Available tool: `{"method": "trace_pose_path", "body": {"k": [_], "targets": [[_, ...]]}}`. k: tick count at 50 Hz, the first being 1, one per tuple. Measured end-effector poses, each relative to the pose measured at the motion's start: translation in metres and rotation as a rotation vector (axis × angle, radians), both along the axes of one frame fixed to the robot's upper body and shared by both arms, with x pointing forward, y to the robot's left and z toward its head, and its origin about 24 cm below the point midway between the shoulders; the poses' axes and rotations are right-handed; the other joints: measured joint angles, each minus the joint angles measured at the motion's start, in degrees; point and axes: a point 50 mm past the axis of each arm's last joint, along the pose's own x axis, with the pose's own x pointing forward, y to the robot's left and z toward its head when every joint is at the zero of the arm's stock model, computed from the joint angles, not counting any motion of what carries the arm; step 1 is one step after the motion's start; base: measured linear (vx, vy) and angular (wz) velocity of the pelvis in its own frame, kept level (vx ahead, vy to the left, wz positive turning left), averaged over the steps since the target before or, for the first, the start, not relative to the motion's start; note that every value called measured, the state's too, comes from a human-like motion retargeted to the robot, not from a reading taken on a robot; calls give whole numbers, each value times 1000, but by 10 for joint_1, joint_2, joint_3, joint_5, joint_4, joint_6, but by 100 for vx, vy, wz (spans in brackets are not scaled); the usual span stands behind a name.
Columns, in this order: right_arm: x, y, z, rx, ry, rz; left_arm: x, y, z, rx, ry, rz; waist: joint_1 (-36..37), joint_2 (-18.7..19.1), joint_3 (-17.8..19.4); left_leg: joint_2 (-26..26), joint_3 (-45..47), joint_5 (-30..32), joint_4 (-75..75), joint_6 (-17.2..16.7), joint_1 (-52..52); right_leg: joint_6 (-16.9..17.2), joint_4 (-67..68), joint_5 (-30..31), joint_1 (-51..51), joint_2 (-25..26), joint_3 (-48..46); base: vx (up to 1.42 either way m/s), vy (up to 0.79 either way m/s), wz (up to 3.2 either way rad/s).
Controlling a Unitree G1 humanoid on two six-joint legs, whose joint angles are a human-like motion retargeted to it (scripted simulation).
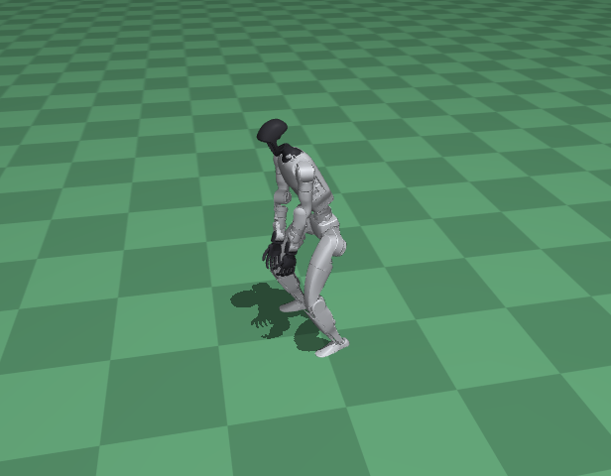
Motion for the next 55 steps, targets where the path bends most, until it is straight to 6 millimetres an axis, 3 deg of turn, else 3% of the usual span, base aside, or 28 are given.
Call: {"method": "trace_pose_path", "body": {"k": [32, 55], "targets": [[6, 9, 10, 34, -48, -57, 7, 6, 9, -71, -41, 141, -10, -9, 8, 6, 9, 24, -25, 10, 12, -3, -31, 15, 6, 12, 4, 0, 0, 0], [23, 1, 28, -65, -148, 9, 23, -11, 37, -174, -126, 251, -14, -22, 34, -19, 29, 50, -76, 27, 12, 5, -61, 57, -9, -6, 17, 0, 0, 0]]}}
